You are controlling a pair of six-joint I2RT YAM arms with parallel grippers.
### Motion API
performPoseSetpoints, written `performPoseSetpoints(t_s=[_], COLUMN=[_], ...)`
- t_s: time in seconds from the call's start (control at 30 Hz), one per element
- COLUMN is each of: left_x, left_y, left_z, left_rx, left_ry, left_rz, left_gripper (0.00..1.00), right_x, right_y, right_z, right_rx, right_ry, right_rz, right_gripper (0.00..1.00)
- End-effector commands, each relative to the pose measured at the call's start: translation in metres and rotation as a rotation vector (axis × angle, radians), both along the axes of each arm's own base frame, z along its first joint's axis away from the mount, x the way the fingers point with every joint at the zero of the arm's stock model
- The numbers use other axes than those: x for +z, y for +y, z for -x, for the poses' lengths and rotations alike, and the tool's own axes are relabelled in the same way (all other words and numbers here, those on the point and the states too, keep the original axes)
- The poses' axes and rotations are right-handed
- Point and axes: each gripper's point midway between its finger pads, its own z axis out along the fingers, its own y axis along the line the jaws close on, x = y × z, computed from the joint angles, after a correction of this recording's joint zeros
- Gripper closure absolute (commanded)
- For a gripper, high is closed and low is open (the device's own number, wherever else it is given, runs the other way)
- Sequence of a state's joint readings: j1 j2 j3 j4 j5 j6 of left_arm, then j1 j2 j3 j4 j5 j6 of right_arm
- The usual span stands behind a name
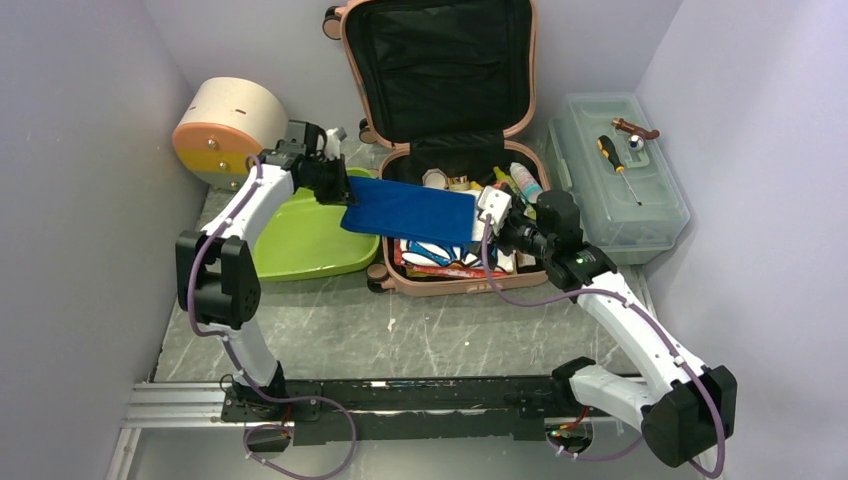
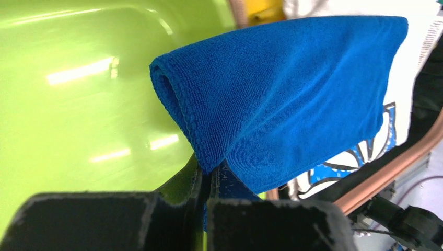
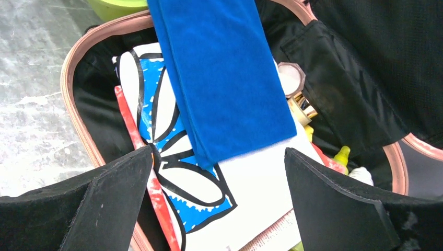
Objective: Open, take out, and arrange the luggage
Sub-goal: Place the clothes in the bin.
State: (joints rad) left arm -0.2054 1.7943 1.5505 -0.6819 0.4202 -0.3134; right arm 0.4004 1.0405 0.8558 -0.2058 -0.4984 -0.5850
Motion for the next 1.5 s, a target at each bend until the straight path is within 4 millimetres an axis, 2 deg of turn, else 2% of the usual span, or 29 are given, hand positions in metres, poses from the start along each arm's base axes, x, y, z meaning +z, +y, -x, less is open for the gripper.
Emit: performPoseSetpoints(t_s=[0.0,0.27,0.47,0.67,0.97,1.17,1.47], left_x=[0.023,-0.013,-0.026,-0.042,-0.06,-0.068,-0.072], left_y=[0.045,0.076,0.104,0.123,0.14,0.169,0.189], left_z=[-0.003,0.01,0.013,0.014,0.0,-0.006,-0.003], left_rx=[0.057,0.018,0.044,0.061,0.085,0.123,0.179], left_ry=[-0.078,0.04,0.072,0.085,0.063,0.055,0.072], left_rz=[-0.118,-0.222,-0.292,-0.32,-0.375,-0.434,-0.472], left_gripper=[1.0,1.0,1.0,1.0,1.0,1.0,1.0], right_x=[0.012,0.009,0.003,-0.002,-0.005,-0.005,-0.004], right_y=[0.004,-0.004,-0.003,-0.002,-0.003,-0.004,-0.004], right_z=[0.001,0.001,0.003,0.002,0.002,0.003,0.004], right_rx=[0.047,0.044,0.066,0.075,0.077,0.079,0.086], right_ry=[-0.087,-0.097,-0.076,-0.067,-0.056,-0.055,-0.052], right_rz=[-0.028,-0.041,-0.051,-0.041,-0.041,-0.042,-0.045], right_gripper=[0.0,0.0,0.0,0.0,0.0,0.0,0.0])
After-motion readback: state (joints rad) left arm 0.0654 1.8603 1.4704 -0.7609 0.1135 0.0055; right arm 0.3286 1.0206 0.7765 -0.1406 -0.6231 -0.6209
